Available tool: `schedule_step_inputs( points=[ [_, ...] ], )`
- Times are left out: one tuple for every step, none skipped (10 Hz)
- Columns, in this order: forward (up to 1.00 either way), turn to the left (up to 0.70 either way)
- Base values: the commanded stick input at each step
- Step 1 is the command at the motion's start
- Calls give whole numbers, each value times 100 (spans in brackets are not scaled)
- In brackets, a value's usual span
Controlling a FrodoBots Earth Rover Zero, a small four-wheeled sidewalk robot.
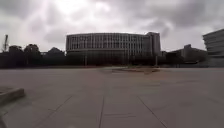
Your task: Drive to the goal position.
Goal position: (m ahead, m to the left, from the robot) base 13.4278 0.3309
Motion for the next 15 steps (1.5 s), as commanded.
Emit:
schedule_step_inputs(
  points=[
    [70, 0],
    [70, 0],
    [70, 0],
    [70, 0],
    [70, 0],
    [70, 0],
    [70, 0],
    [70, 0],
    [70, 0],
    [70, 0],
    [70, 0],
    [70, 0],
    [70, 0],
    [70, 0],
    [70, 0]
  ],
)
